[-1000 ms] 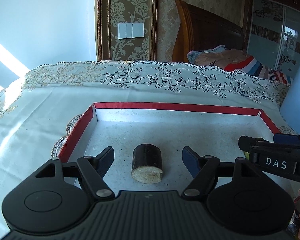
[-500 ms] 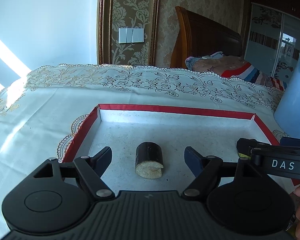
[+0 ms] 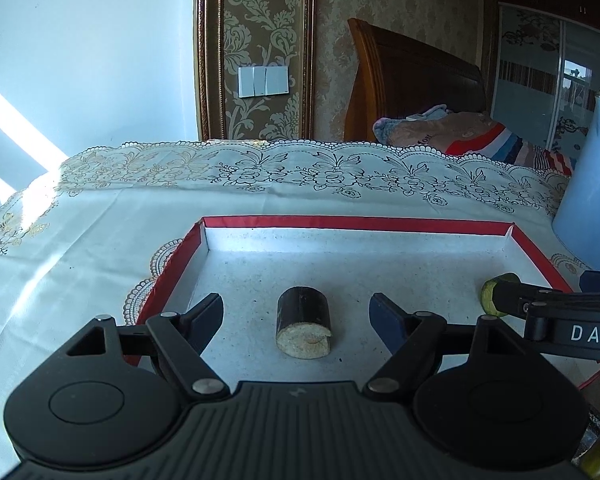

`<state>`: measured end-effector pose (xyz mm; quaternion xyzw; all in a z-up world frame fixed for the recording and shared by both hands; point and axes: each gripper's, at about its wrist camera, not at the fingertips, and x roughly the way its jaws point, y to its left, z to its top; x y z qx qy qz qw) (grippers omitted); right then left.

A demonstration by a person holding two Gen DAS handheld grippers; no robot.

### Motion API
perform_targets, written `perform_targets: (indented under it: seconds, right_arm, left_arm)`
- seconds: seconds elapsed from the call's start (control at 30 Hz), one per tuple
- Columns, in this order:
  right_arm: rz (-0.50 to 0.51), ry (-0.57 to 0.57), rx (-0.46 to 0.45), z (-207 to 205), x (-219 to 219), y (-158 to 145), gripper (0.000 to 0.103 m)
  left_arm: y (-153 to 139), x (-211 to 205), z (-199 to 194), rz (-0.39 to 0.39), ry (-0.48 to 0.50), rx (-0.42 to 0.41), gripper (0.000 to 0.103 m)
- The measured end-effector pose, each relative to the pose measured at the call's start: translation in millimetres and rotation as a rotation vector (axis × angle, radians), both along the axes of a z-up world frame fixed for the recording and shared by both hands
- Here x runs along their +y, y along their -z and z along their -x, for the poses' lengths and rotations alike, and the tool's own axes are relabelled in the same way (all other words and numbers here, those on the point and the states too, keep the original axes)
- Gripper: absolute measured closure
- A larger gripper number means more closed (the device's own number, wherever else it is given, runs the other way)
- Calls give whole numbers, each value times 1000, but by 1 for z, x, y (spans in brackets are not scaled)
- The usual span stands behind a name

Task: Organize fruits
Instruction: 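Raise both open grippers away from the tray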

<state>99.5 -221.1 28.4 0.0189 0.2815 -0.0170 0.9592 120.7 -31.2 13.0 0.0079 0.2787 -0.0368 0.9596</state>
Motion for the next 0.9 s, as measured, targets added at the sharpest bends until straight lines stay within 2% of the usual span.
perform_targets:
  seconds: [0.37,0.63,0.9]
  right_arm:
    - [-25,-2,-2,26,-6,0,0]
    - [-57,9,-7,52,-17,3,0]
    - [-95,13,4,65,-24,8,0]
  left_arm:
    - [3,-5,3,-45,11,-16,22]
    - [-1,-5,13,-48,19,-11,22]
    - [-9,12,50,34,22,-1,22]
